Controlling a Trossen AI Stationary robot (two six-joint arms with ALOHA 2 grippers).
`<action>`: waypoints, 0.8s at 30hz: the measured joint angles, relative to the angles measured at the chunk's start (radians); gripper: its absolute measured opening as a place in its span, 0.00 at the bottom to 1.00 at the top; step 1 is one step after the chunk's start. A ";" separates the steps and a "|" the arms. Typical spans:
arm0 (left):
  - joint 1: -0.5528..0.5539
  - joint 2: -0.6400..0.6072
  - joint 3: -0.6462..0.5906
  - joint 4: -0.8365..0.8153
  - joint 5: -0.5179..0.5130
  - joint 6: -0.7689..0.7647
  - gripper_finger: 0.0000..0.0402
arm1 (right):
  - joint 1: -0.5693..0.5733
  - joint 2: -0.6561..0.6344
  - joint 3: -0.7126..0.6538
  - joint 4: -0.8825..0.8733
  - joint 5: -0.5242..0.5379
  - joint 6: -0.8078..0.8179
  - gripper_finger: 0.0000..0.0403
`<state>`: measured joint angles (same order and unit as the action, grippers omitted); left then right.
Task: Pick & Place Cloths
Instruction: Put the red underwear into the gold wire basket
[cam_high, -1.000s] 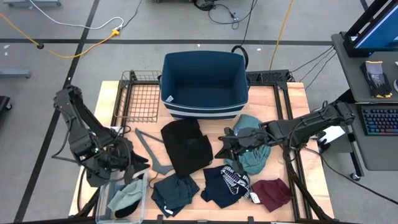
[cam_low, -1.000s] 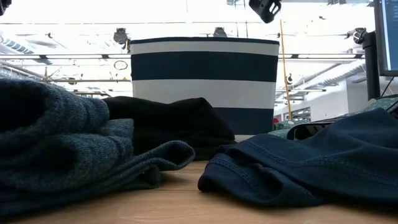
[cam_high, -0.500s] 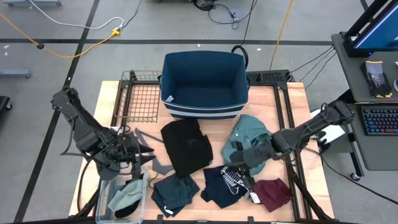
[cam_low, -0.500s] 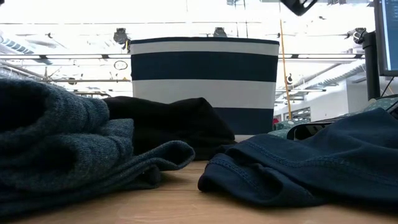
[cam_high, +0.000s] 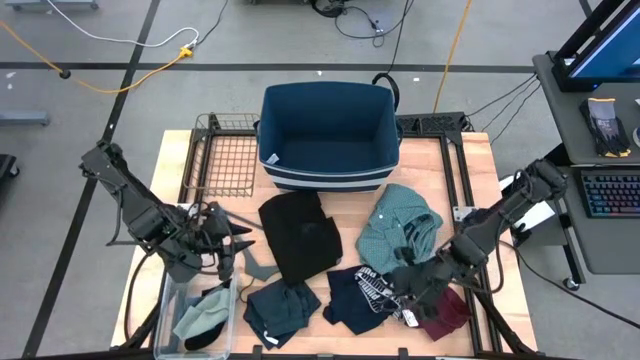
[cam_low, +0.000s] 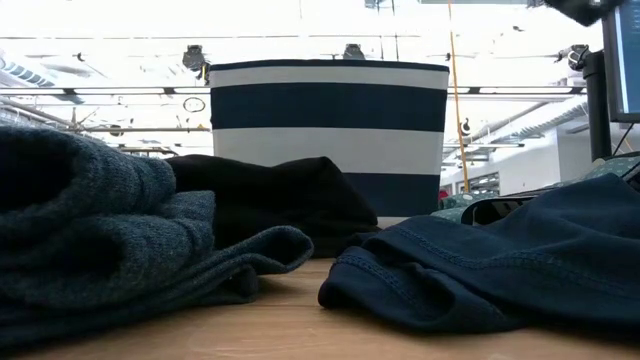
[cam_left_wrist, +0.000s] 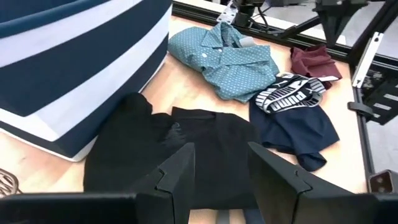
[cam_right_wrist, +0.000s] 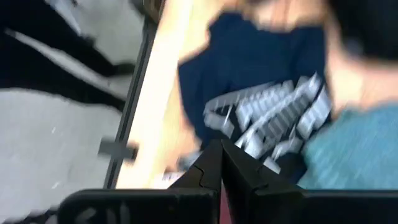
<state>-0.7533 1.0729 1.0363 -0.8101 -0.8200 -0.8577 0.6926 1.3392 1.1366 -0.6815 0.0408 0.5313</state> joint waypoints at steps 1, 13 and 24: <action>0.006 0.000 0.000 0.000 0.000 0.000 0.36 | 0.010 0.000 0.000 -0.028 -0.018 0.029 0.00; 0.047 0.000 0.000 0.000 0.000 0.000 0.36 | 0.063 0.000 0.000 -0.247 -0.075 0.279 0.06; 0.057 0.000 0.000 0.000 0.006 -0.001 0.36 | 0.063 0.000 -0.028 -0.252 -0.181 0.295 0.34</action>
<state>-0.6960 1.0731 1.0363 -0.8102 -0.8136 -0.8591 0.7555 1.3392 1.1088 -0.9332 -0.1401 0.8265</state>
